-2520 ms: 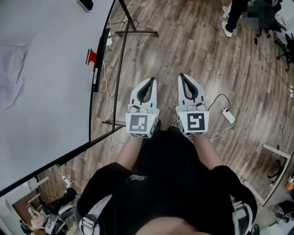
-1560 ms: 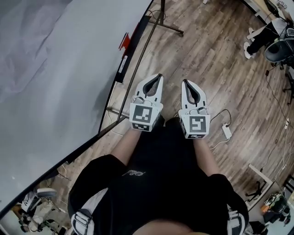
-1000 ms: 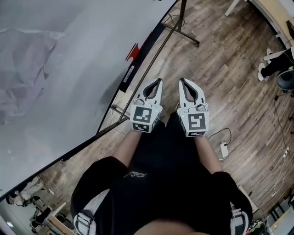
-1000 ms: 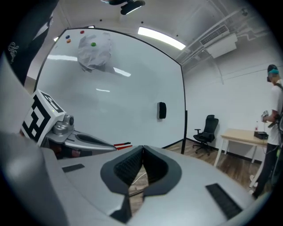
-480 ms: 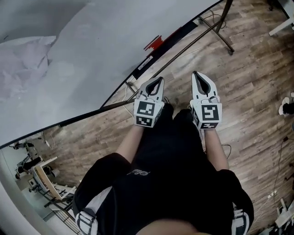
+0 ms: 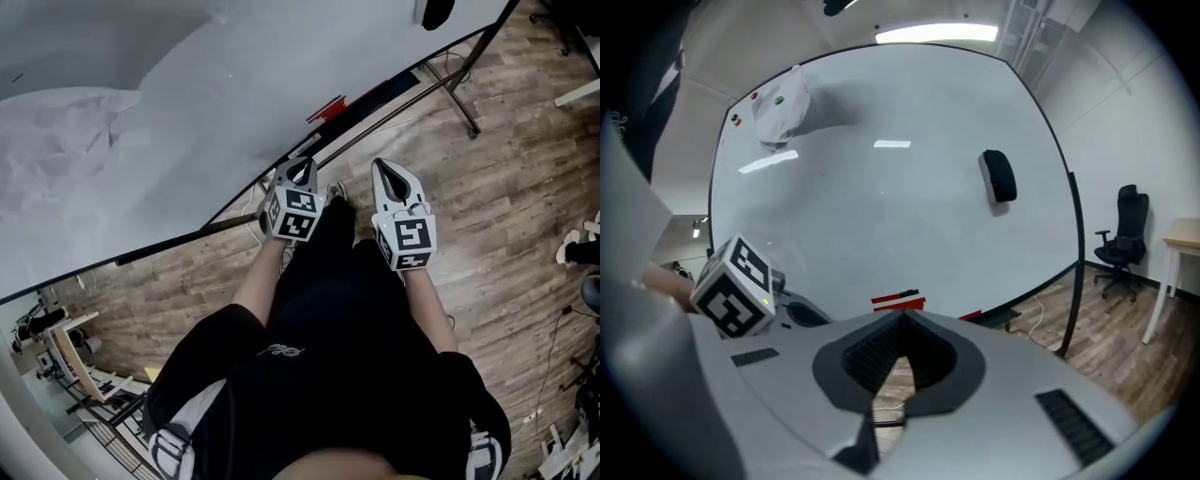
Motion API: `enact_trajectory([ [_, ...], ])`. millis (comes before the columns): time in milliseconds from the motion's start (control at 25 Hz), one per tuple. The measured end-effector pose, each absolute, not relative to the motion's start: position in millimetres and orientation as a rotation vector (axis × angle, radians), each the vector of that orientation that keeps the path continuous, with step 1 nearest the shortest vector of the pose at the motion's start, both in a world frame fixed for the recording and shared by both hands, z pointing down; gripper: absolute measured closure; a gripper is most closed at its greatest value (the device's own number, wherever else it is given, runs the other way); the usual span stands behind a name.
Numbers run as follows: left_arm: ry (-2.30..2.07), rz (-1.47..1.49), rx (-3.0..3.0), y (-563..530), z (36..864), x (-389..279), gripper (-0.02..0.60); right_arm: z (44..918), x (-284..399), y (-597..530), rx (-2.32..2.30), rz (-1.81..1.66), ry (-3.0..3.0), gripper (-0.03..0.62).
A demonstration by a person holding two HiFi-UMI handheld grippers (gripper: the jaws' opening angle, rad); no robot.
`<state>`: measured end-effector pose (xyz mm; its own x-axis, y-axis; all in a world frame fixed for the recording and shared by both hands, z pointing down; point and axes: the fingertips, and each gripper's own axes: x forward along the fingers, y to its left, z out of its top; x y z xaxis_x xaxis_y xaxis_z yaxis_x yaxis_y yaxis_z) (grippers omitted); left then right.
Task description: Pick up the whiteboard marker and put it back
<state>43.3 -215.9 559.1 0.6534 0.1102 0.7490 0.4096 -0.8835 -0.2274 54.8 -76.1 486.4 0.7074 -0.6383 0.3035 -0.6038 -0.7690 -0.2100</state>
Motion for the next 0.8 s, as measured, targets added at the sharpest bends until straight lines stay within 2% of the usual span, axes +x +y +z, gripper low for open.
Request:
enact_trajectory([
  [360,-0.309,-1.218,-2.184,-261,609,59,0.569,505,61,-82,-2.820,-0.672,1.026,0.591],
  [520,-0.318,-1.257,-2.110,-270,621,59,0.511,508,65,-81,-2.825,-0.695,1.004,0.591],
  [800,-0.337,-1.269,-1.977,-274,635,57,0.509,509,71,-78,-2.833,-0.694,0.988,0.591],
])
